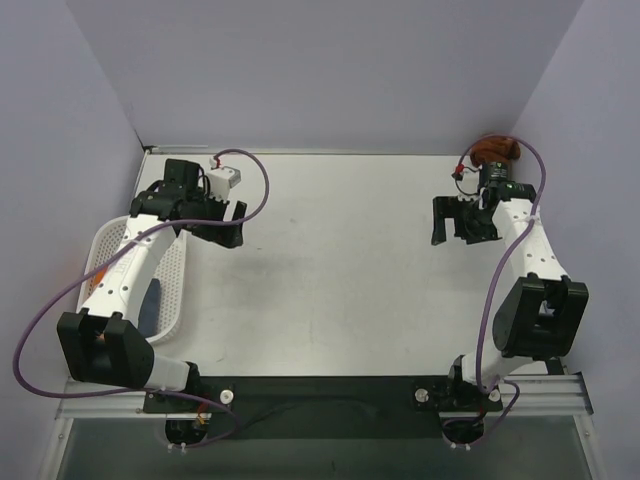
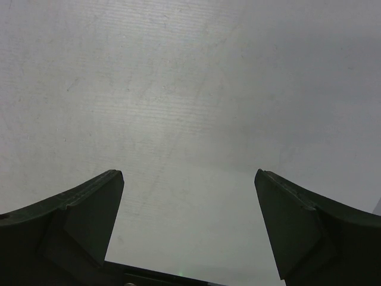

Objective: Roll the towels
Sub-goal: Move the towel to the center of the board, then flatten the towel

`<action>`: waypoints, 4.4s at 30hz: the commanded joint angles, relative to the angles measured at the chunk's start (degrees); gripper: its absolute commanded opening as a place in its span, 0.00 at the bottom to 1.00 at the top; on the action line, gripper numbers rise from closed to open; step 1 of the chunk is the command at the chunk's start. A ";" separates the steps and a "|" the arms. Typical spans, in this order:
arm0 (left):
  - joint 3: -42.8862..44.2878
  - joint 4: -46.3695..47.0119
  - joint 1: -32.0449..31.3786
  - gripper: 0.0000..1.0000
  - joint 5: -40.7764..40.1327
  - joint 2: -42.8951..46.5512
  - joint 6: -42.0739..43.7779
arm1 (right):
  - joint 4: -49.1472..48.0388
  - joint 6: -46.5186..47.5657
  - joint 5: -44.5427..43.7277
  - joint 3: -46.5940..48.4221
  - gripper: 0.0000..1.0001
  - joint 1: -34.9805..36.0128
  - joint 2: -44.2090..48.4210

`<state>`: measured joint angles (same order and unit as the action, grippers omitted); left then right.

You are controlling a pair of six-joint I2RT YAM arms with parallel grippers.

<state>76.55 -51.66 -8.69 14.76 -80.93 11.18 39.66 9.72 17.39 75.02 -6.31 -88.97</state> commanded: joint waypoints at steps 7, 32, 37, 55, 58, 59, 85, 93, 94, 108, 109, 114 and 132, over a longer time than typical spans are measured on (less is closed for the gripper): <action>5.88 2.53 -0.37 0.97 -8.52 -1.25 -6.17 | 1.91 5.05 -7.35 15.57 1.00 -1.16 -11.30; 7.12 2.88 -0.28 0.97 -8.43 2.79 0.68 | -31.80 29.82 -43.84 54.18 1.00 -1.78 -54.72; 7.20 2.44 -0.28 0.97 -8.61 2.44 0.77 | -38.16 33.70 -44.54 57.94 1.00 -1.34 -60.08; 8.70 1.30 -0.45 0.97 -8.70 -0.37 -1.24 | -47.41 45.92 -39.72 60.95 0.45 -2.22 -68.89; 9.14 1.12 -0.45 0.97 -7.82 -0.90 -1.77 | -46.43 45.92 -39.71 58.41 0.04 -1.08 -66.69; 9.23 1.03 -0.37 0.97 -7.30 -0.90 -2.04 | -45.30 45.92 -39.80 57.96 0.00 -0.73 -65.12; 8.00 1.21 5.61 0.97 14.49 1.47 -5.38 | 13.24 10.86 5.96 33.45 0.00 29.43 -24.17; 5.89 -0.28 2.37 0.91 17.49 -3.71 0.50 | 12.90 13.65 9.88 14.03 0.00 21.78 -17.29; 5.45 -0.46 1.66 0.90 16.80 -4.58 1.29 | 12.64 15.40 9.42 11.49 0.00 21.17 -17.03; 18.53 3.23 -7.31 0.72 7.92 -29.45 2.53 | 12.99 15.43 8.72 2.49 0.17 12.20 -15.62; 20.28 3.41 -7.39 0.72 7.56 -32.34 2.44 | 12.99 15.16 8.80 3.10 0.17 10.80 -16.23; 31.96 3.41 -7.66 0.69 6.33 -40.97 2.27 | 13.69 14.63 9.33 4.08 0.15 8.42 -18.34; 51.67 3.85 -11.88 0.71 10.55 -61.36 0.95 | 19.22 16.29 7.49 1.88 0.46 2.27 -16.86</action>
<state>123.48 -49.10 -20.45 23.31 -140.42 12.58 52.75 24.45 26.35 77.87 -2.63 -109.38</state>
